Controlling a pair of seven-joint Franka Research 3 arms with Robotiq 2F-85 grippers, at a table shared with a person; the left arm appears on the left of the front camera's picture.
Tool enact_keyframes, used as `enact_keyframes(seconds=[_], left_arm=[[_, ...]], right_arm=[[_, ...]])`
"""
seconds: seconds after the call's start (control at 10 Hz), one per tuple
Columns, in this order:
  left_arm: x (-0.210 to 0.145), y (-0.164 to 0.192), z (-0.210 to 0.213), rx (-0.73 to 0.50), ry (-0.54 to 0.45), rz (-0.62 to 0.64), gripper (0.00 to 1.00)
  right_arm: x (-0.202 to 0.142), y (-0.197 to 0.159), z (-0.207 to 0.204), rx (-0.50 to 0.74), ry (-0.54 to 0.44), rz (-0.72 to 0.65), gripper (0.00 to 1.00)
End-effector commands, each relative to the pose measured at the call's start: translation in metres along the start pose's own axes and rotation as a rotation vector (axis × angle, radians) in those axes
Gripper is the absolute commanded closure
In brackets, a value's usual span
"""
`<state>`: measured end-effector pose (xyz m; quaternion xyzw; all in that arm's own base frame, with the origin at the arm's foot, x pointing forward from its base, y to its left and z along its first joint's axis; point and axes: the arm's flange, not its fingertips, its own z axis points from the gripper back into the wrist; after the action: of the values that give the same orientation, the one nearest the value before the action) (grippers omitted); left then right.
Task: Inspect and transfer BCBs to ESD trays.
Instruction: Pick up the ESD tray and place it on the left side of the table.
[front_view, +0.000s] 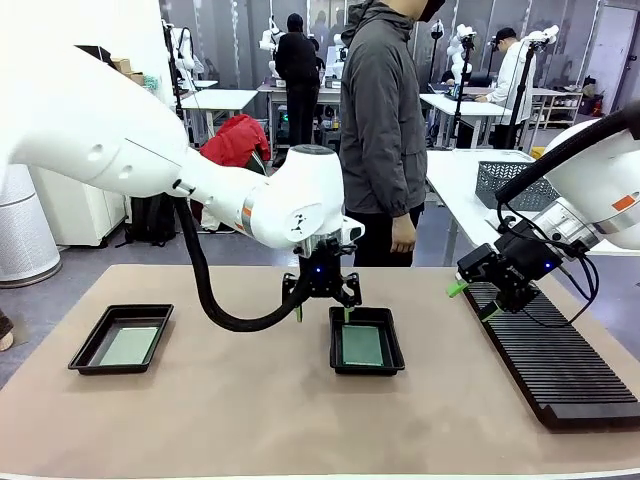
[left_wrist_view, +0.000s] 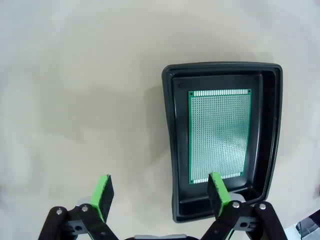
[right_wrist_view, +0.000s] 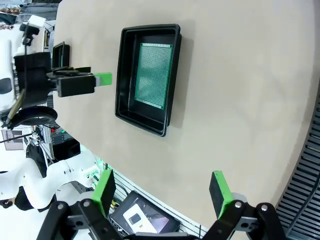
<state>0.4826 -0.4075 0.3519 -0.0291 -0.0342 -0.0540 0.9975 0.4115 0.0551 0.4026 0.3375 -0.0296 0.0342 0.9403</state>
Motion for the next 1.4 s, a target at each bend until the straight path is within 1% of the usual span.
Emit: enact_keyframes(seconds=[0.0, 0.3, 0.6, 1.0, 1.1, 1.3], left_arm=[[0.008, -0.008, -0.012, 0.026, -0.026, 0.015, 0.0], [0.012, -0.009, -0.032, 0.035, -0.035, 0.027, 0.0], [0.018, -0.01, -0.047, 0.041, -0.023, 0.033, 0.0], [0.02, -0.011, -0.05, 0.051, -0.023, 0.038, 0.0], [0.019, -0.007, -0.051, 0.018, 0.015, 0.007, 0.0], [0.019, -0.007, -0.051, 0.018, 0.015, 0.007, 0.0]], right_arm=[[0.0, 0.001, 0.0, -0.002, -0.009, -0.016, 0.0], [0.0, 0.001, 0.0, -0.002, -0.009, -0.016, 0.0], [0.0, 0.001, 0.0, -0.002, -0.009, -0.016, 0.0], [0.0, 0.001, 0.0, -0.002, -0.009, -0.016, 0.0], [0.0, 0.001, 0.0, -0.002, -0.009, -0.016, 0.0], [0.0, 0.001, 0.0, -0.002, -0.009, -0.016, 0.0]])
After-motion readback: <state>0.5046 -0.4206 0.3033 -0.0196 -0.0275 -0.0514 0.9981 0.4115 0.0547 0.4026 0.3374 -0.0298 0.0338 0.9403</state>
